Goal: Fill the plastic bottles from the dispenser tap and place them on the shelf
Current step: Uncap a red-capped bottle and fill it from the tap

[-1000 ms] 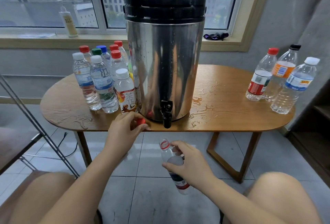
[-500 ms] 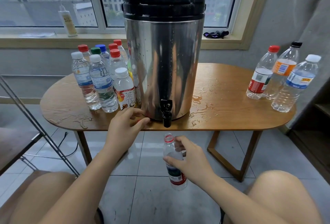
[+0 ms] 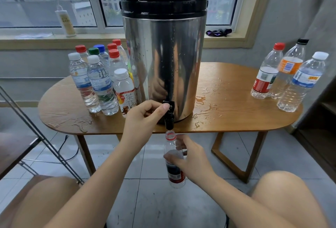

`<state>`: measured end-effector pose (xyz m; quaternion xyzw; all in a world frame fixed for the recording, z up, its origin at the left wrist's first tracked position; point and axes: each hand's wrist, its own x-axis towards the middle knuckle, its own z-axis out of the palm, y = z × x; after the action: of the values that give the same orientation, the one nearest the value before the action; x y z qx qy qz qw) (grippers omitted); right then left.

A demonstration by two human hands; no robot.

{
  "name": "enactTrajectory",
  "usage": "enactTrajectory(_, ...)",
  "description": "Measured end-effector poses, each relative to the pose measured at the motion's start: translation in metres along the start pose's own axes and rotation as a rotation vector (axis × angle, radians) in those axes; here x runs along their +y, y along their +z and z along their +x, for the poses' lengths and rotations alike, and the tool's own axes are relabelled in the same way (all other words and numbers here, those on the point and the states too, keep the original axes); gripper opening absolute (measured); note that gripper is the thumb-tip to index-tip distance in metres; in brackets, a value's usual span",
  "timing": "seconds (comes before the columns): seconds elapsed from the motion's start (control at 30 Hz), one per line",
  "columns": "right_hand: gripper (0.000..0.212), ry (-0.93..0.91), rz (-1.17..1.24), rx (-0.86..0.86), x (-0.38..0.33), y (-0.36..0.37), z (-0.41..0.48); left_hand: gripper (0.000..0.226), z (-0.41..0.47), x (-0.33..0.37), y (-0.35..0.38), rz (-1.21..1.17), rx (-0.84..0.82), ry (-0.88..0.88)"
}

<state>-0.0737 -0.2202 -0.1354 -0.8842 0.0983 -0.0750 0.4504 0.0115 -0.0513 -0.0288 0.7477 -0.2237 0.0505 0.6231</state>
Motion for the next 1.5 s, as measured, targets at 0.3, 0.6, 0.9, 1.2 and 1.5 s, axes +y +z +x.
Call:
enactTrajectory(0.3, 0.065, 0.005, 0.020, 0.009, -0.003, 0.002, 0.004, 0.031, 0.007, 0.007, 0.008, -0.090, 0.043, -0.070)
enactTrajectory(0.6, 0.065, 0.003, 0.018, 0.017, -0.001, 0.004, 0.003, 0.039, 0.013, 0.005, 0.021, -0.113, 0.099, -0.216)
enactTrajectory(0.9, 0.068, -0.016, 0.016, 0.019, 0.001, 0.005, 0.004, 0.042, 0.010, -0.002, 0.015, -0.145, 0.061, -0.220)
enactTrajectory(1.2, 0.070, -0.014, 0.004, 0.021, 0.000, 0.008, 0.004, 0.030, -0.002, -0.032, -0.006, -0.049, 0.001, -0.231)
enactTrajectory(1.5, 0.069, 0.004, 0.012, 0.004, -0.003, 0.007, 0.003, 0.008, -0.015, -0.057, -0.021, 0.048, -0.123, -0.266)
